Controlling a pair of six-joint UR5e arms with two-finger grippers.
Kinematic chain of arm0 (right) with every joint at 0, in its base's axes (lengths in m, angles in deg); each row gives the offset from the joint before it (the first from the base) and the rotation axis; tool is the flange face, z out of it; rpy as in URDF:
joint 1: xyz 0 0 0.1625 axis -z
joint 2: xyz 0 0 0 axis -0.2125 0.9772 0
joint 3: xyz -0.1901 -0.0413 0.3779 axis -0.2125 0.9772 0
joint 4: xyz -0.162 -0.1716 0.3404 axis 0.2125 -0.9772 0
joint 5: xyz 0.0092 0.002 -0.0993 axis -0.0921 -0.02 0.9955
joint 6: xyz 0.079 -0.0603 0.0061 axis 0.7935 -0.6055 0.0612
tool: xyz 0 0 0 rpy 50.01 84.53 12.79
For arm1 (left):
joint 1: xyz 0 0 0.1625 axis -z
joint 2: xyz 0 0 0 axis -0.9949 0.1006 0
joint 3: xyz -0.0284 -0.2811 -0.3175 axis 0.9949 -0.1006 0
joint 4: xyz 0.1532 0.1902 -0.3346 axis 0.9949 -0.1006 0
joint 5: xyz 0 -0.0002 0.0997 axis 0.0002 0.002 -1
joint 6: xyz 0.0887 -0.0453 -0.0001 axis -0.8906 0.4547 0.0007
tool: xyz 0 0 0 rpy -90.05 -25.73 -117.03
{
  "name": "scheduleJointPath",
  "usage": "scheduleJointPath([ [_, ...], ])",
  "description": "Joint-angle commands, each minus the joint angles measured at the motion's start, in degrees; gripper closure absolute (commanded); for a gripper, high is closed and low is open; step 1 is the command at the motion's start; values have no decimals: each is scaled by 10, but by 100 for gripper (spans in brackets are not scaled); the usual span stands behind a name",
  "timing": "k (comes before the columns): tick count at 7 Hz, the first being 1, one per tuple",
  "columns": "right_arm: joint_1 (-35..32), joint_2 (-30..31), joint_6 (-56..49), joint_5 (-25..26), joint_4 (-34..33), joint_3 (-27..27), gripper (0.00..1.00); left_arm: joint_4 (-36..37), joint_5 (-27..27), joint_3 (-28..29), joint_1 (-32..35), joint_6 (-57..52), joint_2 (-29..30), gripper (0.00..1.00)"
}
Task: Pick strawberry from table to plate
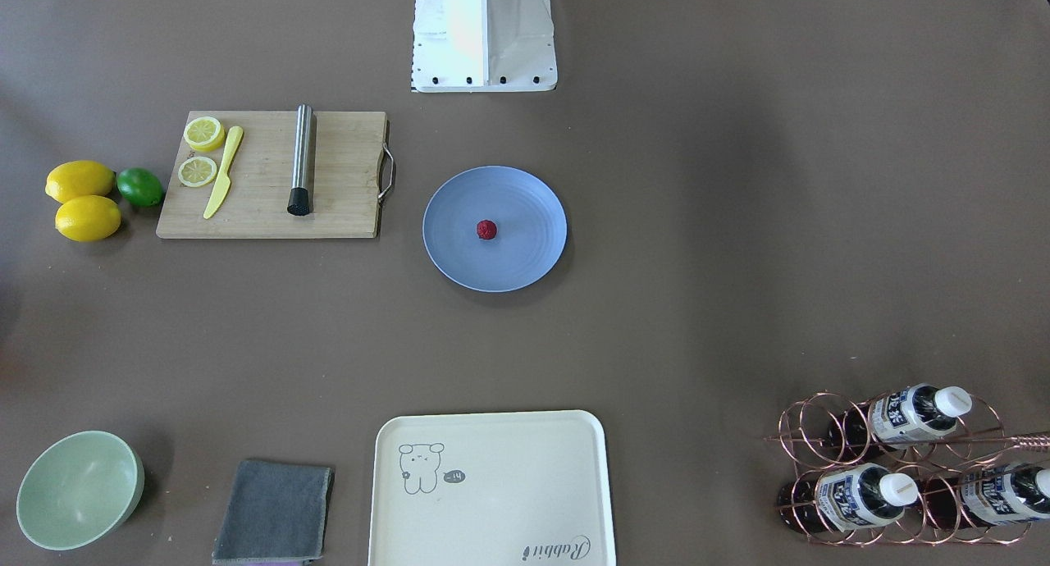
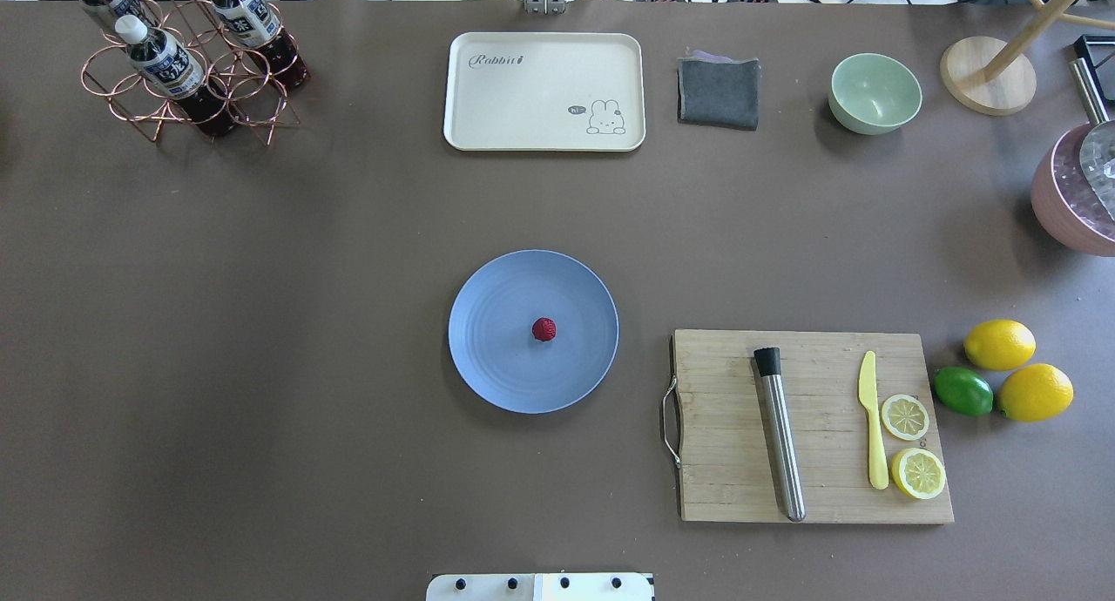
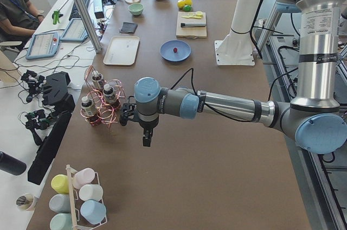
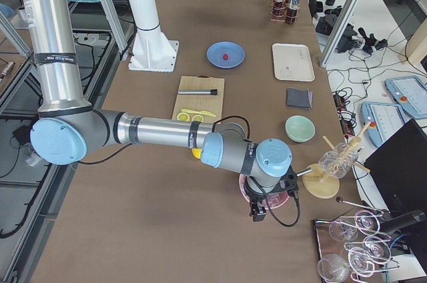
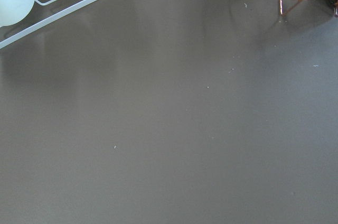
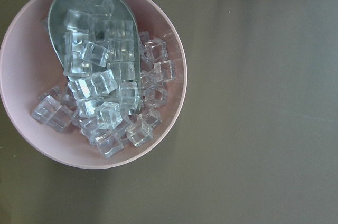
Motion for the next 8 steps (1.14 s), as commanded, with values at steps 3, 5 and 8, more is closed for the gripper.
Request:
scheduleJointPath([
  [3, 7, 2, 0, 0, 0, 0, 0, 2, 30, 9, 0, 5, -2, 3],
  [5, 8, 2, 0, -2, 0, 0, 0, 1, 28, 11, 1, 5, -6, 3],
  [8, 14, 2, 0, -2, 0, -2, 0, 0, 25, 15, 1, 5, -10, 3],
])
